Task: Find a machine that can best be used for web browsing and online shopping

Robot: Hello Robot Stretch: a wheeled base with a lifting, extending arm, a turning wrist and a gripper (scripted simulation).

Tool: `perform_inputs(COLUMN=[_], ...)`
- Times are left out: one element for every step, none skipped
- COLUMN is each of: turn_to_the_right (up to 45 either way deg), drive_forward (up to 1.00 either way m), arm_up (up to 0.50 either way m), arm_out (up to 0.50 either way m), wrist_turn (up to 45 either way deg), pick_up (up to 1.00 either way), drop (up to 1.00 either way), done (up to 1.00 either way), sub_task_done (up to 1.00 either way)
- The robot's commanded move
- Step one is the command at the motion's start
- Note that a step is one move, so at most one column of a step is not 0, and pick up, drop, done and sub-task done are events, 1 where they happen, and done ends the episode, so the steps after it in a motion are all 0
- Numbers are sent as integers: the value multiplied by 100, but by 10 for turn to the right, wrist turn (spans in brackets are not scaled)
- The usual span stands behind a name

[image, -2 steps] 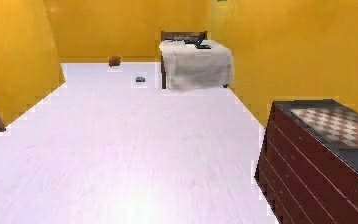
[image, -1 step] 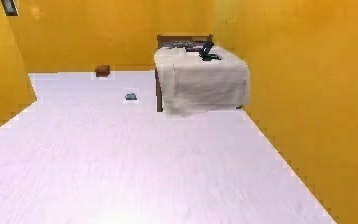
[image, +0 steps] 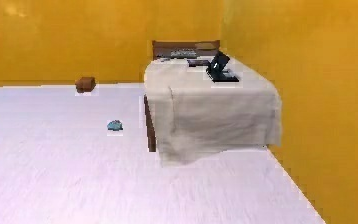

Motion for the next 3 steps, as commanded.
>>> perform_inputs(turn_to_the_right=[0,-60,0], drive_forward=[100,0,20], arm_up=[0,0,0], arm_out=[0,0,0], wrist_turn=[0,0,0], pick_up=[0,0,0], drop=[0,0,0], done=[0,0,0], sub_task_done=[0,0,0])
